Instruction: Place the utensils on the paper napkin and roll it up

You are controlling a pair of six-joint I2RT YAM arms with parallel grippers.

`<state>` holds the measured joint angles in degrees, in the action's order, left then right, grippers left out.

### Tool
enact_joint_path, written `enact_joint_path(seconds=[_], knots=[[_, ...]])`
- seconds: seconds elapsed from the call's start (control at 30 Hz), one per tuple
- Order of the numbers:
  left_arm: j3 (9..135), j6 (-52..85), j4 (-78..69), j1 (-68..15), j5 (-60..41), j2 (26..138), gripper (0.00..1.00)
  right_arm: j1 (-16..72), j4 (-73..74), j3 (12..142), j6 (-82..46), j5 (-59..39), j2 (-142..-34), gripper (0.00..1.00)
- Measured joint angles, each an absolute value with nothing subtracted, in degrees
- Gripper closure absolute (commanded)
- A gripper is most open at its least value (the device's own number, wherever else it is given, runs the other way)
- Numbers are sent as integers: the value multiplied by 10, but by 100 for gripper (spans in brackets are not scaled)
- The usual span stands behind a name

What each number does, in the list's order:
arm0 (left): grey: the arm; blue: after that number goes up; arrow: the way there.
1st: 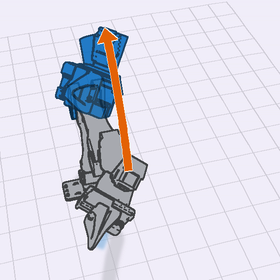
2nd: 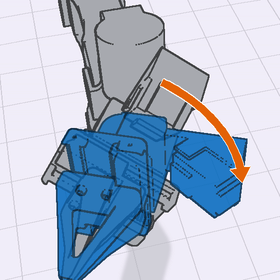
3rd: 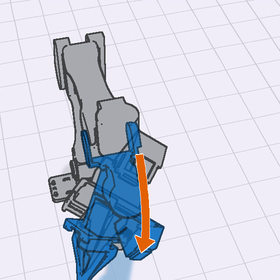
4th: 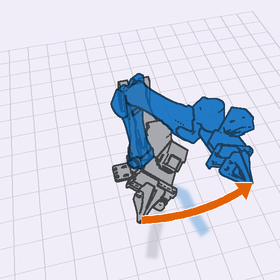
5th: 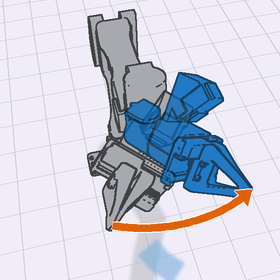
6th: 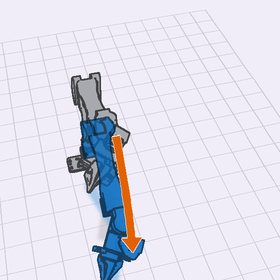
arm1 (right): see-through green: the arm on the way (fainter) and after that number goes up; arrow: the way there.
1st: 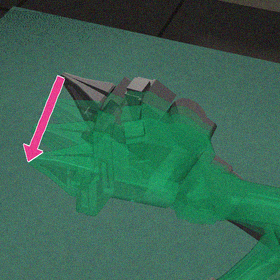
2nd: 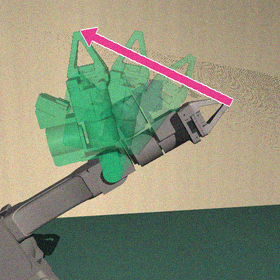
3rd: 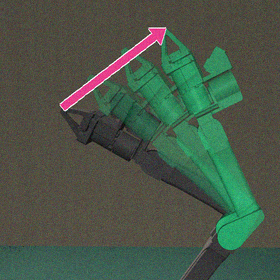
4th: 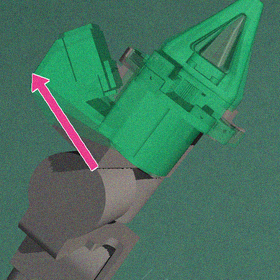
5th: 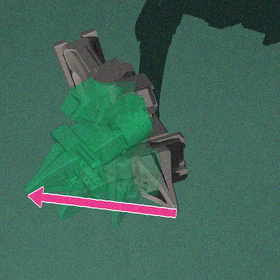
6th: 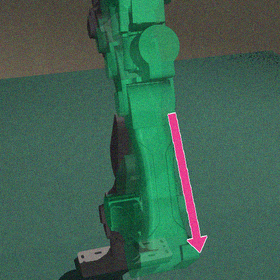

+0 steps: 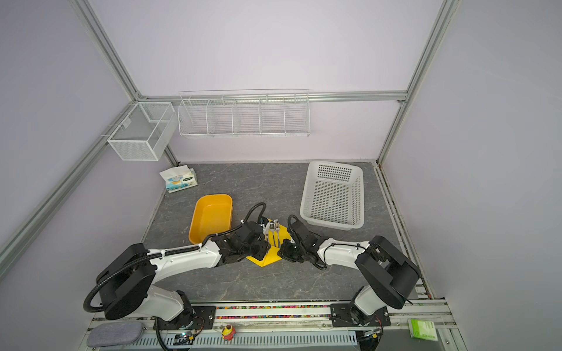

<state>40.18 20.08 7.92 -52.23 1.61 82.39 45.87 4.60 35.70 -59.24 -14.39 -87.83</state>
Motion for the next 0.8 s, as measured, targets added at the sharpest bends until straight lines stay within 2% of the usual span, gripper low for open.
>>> enact_joint_path(seconds=[0.23, 0.47, 0.6, 0.8], knots=[[327, 273, 33, -455, -94, 745, 54, 458, 46, 357, -598, -139, -878, 82], [320, 291, 20, -454, -166, 773, 56, 458, 46, 357, -602, -135, -878, 82], [330, 300, 15, -454, -184, 814, 65, 458, 46, 357, -605, -135, -878, 82], [329, 340, 10, -454, -158, 815, 70, 458, 45, 357, -609, -131, -878, 82]])
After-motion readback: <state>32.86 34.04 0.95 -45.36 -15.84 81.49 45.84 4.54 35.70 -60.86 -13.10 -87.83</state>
